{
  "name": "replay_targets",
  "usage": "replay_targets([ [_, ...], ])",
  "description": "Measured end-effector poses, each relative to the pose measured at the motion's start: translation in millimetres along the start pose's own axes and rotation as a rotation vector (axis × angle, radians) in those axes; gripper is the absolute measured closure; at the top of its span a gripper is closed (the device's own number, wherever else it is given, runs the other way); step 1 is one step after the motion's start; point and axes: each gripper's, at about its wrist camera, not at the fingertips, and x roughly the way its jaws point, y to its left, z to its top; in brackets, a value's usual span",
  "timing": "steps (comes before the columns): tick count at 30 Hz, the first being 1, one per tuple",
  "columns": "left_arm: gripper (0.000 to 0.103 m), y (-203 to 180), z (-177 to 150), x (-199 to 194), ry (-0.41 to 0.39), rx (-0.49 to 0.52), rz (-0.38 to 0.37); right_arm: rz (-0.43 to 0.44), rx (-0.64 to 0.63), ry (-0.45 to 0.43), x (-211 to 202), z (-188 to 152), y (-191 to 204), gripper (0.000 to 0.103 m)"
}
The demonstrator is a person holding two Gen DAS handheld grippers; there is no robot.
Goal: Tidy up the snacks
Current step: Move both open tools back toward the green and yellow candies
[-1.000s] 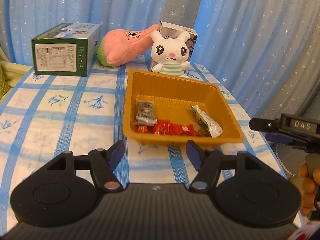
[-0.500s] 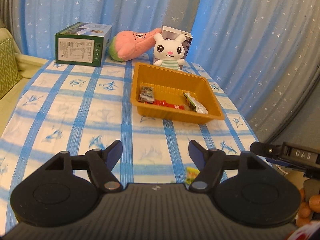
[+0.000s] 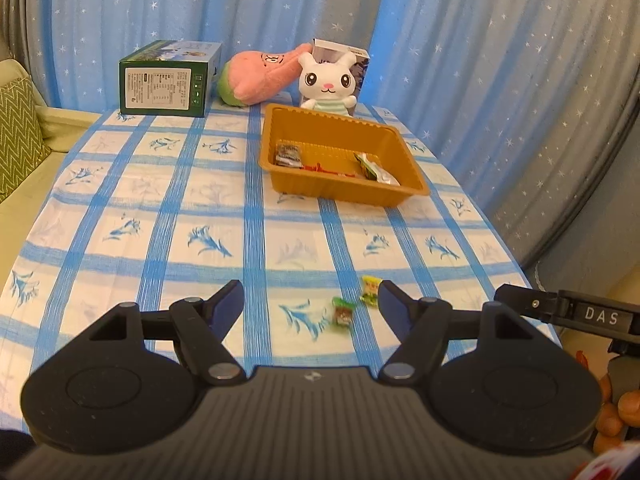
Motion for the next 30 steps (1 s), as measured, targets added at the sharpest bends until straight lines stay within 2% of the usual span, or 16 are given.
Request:
replay_targets([
  [15,0.032,-8,-19,-7,0.016,0.021,0.004,-0.019,-0.043,-0.004,-12,-10,3,0.027],
  [30,0.032,-6,-31,4,0.060,0.041,0.010,-0.065,-0.103,0.074,4,-22,5,0.027],
])
